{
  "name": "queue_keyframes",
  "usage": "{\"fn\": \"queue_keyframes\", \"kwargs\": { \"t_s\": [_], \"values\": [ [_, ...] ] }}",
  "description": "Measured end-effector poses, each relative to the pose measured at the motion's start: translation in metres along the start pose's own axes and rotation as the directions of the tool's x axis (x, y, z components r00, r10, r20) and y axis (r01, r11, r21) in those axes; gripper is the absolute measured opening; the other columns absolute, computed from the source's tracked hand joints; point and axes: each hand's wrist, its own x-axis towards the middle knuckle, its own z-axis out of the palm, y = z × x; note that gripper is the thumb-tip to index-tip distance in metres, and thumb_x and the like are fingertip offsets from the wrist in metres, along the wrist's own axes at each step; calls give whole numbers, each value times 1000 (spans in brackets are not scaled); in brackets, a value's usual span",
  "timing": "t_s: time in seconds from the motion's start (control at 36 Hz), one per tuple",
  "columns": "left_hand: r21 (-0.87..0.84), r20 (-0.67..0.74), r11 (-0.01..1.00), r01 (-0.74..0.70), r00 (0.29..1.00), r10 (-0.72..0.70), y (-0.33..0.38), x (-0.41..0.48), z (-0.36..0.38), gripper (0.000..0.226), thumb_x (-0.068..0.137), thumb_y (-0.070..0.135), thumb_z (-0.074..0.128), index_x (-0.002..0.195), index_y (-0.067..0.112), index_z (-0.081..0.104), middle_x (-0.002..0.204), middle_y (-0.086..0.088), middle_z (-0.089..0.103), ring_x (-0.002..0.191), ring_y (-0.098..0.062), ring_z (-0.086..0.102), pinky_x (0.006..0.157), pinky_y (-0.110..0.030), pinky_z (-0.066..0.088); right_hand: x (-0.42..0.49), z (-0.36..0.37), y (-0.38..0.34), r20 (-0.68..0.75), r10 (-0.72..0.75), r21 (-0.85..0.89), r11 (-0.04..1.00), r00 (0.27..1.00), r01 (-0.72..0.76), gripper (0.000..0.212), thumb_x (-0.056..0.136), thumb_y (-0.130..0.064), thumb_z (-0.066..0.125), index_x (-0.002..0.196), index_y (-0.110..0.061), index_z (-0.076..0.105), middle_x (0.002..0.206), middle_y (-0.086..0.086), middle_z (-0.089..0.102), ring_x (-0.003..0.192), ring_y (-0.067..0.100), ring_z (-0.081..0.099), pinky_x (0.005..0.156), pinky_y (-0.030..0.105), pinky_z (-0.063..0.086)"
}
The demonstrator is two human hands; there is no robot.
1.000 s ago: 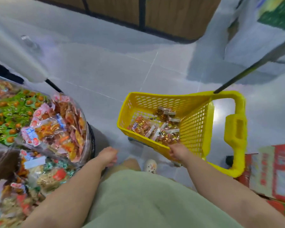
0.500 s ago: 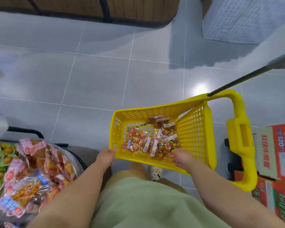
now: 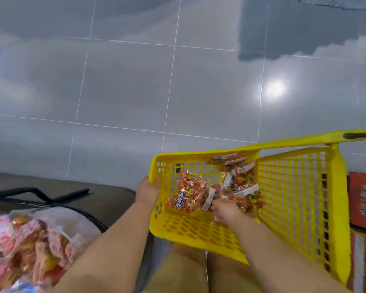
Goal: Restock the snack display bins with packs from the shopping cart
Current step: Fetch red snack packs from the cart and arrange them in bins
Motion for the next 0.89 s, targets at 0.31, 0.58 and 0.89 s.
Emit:
{"fn": "queue_keyframes", "kwargs": {
  "t_s": [0.31, 0.58, 0.89],
  "values": [
    [-32, -211, 999, -30, 977, 23, -11, 9, 17, 29, 97, 29, 50, 74, 12, 55, 70, -9, 57, 70, -33, 58, 64, -35, 46, 60, 75, -18, 28, 185, 140, 972, 982, -187, 67, 81, -33, 72, 135, -6, 43, 126, 10, 55, 112, 26, 52, 95, 35, 41],
    [-92, -211, 995, -42, 977, 22, -10, 9, 18, 37, 95, 27, 52, 60, 18, 47, 58, -2, 48, 56, -23, 46, 57, -31, 40, 62, 70, -32, 62, -93, 30, 995, 994, 92, 44, 89, -29, 63, 129, -15, 52, 126, 6, 58, 92, 16, 51, 80, 30, 43],
    [114, -176, 858, -501, 840, 514, 4, -44, 31, 33, 88, 39, 60, 110, 14, 61, 94, -7, 59, 90, -23, 56, 81, -39, 44, -6, -22, -29, 427, -95, 276, 961, 899, -30, 37, 75, -13, 73, 110, -17, 61, 106, 4, 71, 102, 21, 65, 96, 42, 49]
  ]
}}
